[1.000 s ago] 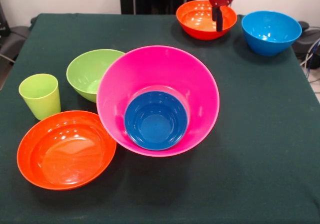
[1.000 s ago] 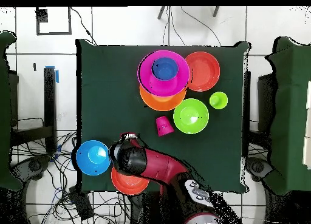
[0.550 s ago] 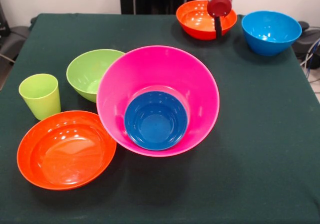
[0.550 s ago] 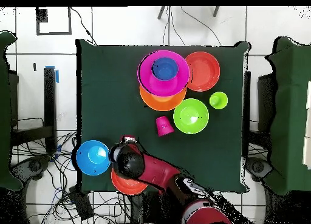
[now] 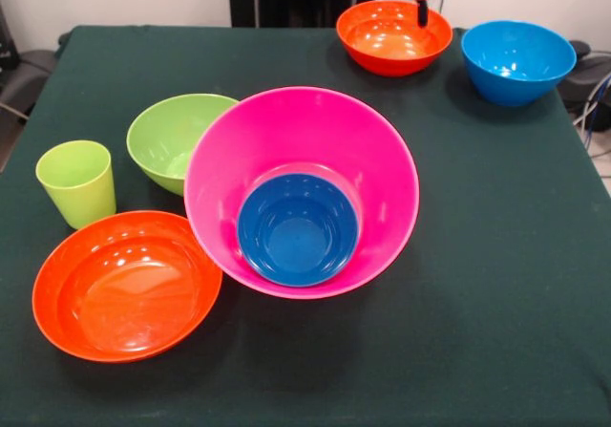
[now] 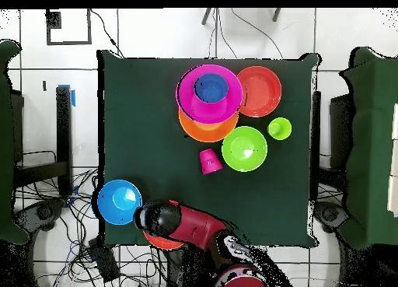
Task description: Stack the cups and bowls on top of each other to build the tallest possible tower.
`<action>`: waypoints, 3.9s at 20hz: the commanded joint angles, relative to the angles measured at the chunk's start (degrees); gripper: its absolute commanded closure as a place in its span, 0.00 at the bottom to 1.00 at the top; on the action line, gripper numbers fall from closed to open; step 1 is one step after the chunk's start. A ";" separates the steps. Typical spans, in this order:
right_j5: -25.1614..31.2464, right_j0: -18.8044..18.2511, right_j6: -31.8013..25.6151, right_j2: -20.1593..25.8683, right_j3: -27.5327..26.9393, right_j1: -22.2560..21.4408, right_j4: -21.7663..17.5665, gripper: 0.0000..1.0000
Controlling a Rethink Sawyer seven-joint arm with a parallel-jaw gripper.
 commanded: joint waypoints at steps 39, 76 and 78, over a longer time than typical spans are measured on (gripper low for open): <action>-12.10 -3.95 -1.02 1.40 -11.27 16.37 -10.94 0.00; -20.33 -11.14 -1.67 5.20 -12.08 13.38 -17.32 0.00; -18.38 -11.51 -1.62 5.54 -11.48 11.82 -16.89 0.00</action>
